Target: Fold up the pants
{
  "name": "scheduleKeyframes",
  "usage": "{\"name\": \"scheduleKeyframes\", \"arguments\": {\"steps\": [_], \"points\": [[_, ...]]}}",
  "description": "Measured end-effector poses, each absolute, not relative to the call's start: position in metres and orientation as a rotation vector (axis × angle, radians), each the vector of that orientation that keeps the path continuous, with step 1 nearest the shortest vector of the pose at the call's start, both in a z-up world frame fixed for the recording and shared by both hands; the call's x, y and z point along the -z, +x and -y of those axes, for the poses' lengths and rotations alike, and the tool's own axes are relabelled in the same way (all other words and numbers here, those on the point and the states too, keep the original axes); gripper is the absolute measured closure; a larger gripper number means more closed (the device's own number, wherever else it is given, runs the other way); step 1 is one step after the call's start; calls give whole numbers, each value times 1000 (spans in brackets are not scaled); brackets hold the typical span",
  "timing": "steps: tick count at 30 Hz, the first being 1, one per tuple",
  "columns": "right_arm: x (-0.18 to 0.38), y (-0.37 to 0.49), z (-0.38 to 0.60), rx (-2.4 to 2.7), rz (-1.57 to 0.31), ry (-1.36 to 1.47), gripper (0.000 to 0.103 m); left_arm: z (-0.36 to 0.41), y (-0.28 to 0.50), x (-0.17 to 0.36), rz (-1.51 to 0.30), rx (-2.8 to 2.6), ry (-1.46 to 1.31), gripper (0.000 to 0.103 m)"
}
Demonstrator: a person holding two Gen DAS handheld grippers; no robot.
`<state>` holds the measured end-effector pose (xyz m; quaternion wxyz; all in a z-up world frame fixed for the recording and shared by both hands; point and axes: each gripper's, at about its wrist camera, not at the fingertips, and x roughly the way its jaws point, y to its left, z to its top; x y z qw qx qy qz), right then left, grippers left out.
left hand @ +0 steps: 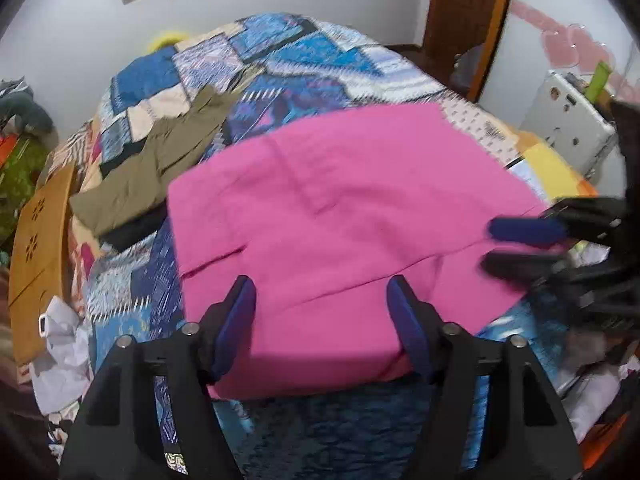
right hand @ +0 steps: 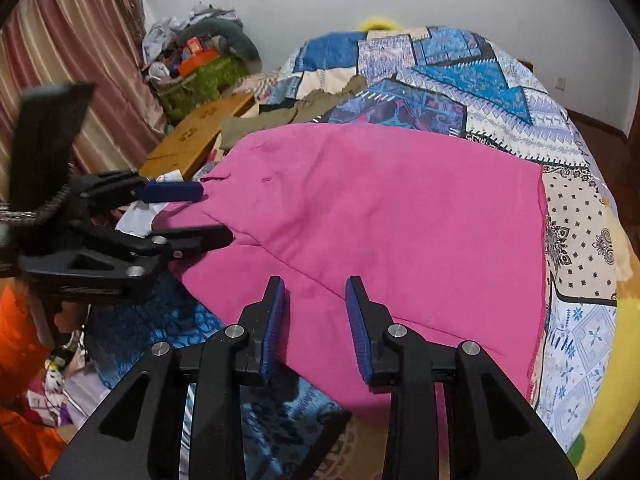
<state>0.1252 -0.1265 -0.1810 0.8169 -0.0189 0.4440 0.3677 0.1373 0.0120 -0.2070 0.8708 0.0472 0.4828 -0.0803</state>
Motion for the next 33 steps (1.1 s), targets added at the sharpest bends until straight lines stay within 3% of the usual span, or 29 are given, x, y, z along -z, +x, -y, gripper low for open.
{"name": "scheduleKeyframes", "arguments": {"steps": [2, 4, 19, 33], "points": [[180, 122, 133, -780, -946, -36, 75, -22, 132, 209, -998, 148, 76, 21], [180, 119, 142, -757, -940, -31, 75, -29, 127, 210, -992, 134, 59, 19], [181, 108, 201, -574, -956, 5, 78, -65, 107, 210, -993, 19, 34, 19], [173, 126, 245, -449, -969, 45, 71, -77, 132, 177, -943, -38, 57, 19]]}}
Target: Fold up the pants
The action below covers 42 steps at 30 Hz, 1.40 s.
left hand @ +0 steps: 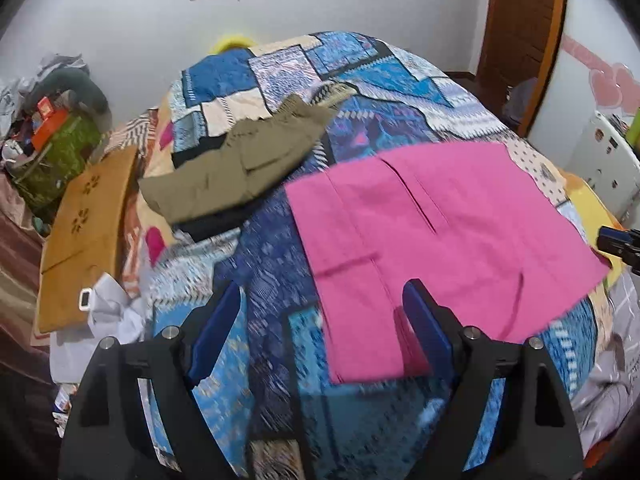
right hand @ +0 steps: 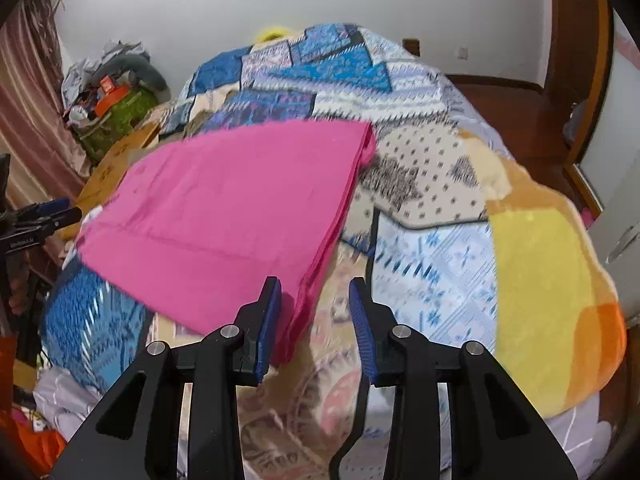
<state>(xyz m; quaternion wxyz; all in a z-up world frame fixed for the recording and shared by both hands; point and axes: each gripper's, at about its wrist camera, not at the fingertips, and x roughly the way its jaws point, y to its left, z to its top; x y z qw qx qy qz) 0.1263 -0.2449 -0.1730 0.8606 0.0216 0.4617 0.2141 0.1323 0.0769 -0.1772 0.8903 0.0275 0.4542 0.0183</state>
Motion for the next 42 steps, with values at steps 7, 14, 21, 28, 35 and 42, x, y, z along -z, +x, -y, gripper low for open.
{"name": "scheduleKeyframes", "arguments": {"steps": [7, 14, 21, 28, 35, 42], "points": [[158, 162, 244, -456, -911, 51, 68, -94, 178, 172, -932, -80, 44, 19], [162, 209, 238, -463, -902, 68, 61, -115, 231, 185, -972, -97, -24, 19], [183, 256, 231, -462, -932, 77, 54, -125, 269, 214, -1057, -85, -106, 19], [217, 307, 228, -481, -1011, 142, 54, -125, 280, 246, -1138, -37, -210, 19], [242, 330, 213, -514, -1104, 136, 76, -135, 276, 259, -1128, 24, -339, 31], [243, 319, 197, -503, -1047, -41, 96, -120, 267, 248, -1061, -3, -227, 53]]}}
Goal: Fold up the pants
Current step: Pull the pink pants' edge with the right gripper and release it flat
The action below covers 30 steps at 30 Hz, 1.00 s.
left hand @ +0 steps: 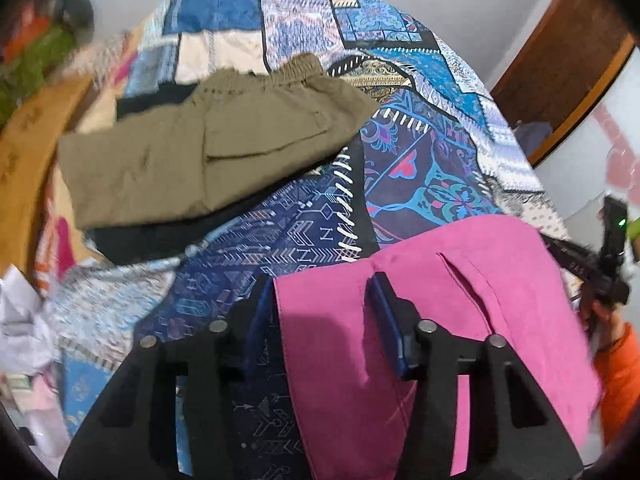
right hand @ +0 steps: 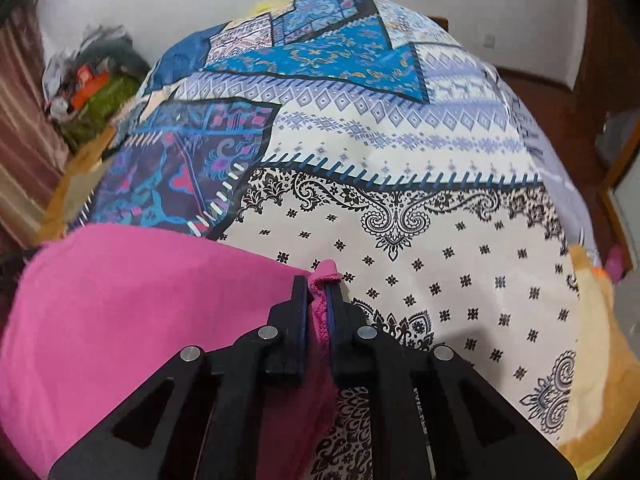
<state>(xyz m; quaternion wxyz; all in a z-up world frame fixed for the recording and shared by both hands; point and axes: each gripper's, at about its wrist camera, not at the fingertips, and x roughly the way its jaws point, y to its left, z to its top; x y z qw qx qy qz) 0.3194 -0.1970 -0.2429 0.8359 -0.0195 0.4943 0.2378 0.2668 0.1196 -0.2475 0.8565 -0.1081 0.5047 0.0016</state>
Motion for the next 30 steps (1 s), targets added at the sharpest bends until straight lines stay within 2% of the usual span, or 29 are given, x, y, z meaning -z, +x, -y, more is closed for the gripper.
{"name": "scheduleKeyframes", "arguments": {"steps": [4, 10, 13, 16, 20, 23, 27, 30], "points": [[244, 315, 194, -483, -1029, -76, 97, -109, 262, 243, -1025, -71, -104, 53], [237, 320, 190, -453, -1044, -112, 96, -122, 258, 232, -1050, -134, -88, 50], [217, 314, 196, -460, -1009, -77, 95, -131, 250, 219, -1039, -111, -130, 50], [188, 299, 198, -484, -940, -79, 95, -129, 241, 199, -995, -111, -104, 44], [155, 277, 190, -542, -863, -103, 82, -115, 238, 178, -959, -57, -92, 42], [139, 262, 178, -606, -837, -103, 81, -101, 239, 167, -940, 8, -92, 40], [134, 253, 158, -690, -848, -80, 70, -78, 248, 162, -940, 75, -68, 39], [136, 248, 137, -750, -861, -80, 68, -65, 256, 165, -957, 100, -41, 38]]}}
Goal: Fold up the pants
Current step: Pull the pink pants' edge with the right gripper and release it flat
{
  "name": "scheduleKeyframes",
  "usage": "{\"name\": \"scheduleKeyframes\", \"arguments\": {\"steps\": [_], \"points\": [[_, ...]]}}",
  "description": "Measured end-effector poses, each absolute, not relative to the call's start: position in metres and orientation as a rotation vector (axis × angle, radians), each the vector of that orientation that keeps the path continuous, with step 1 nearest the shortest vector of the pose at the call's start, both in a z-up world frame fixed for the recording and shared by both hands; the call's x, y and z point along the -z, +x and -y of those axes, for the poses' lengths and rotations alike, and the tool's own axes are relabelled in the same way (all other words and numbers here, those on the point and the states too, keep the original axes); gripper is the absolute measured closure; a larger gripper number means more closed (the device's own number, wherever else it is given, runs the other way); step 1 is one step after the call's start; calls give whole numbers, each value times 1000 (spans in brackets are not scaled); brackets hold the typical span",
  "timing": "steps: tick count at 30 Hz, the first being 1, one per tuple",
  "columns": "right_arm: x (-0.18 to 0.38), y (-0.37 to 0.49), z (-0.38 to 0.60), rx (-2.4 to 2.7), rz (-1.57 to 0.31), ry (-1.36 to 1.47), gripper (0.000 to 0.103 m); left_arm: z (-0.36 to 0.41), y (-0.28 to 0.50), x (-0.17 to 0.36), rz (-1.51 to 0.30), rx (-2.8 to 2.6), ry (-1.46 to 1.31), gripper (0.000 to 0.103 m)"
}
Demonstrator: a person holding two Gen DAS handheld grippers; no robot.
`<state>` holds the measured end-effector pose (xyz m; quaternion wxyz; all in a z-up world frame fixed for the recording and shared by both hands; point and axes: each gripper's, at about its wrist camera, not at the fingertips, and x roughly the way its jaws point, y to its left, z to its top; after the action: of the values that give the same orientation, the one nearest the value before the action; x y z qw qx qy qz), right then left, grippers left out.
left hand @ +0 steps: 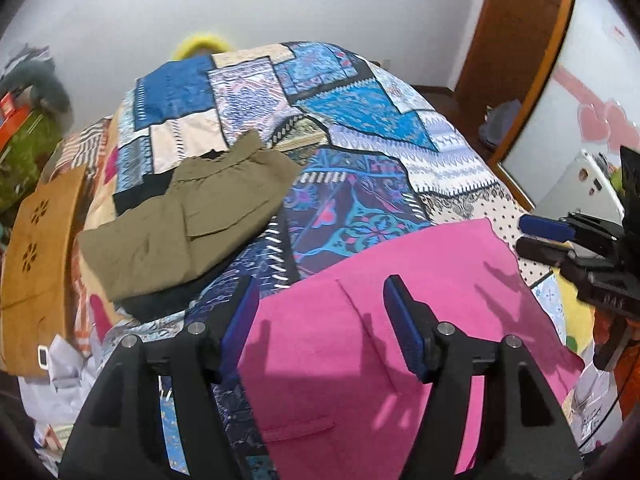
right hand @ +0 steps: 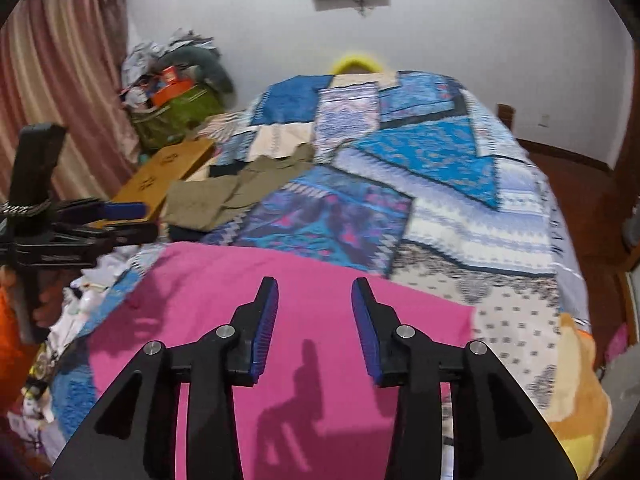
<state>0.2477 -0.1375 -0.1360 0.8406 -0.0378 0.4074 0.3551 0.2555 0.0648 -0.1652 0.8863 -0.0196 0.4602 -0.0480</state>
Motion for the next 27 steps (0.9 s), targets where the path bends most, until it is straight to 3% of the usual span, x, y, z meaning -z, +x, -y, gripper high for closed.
{"name": "scheduleKeyframes", "arguments": {"steps": [4, 6, 12, 15, 27], "points": [[146, 245, 111, -813, -911, -97, 62, -58, 262, 178, -998, 113, -26, 38], [154, 245, 99, -835, -941, -105, 52, -56, 265, 188, -1027, 120, -19, 38], [179, 244, 66, -885, -1029, -177, 52, -51, 267, 218, -1107, 130, 21, 37], [192, 240, 59, -884, -1040, -256, 51, -53, 266, 225, -1108, 121, 30, 30], [195, 220, 115, -832, -1062, -198, 51, -59, 234, 225, -1093, 101, 44, 27]]}}
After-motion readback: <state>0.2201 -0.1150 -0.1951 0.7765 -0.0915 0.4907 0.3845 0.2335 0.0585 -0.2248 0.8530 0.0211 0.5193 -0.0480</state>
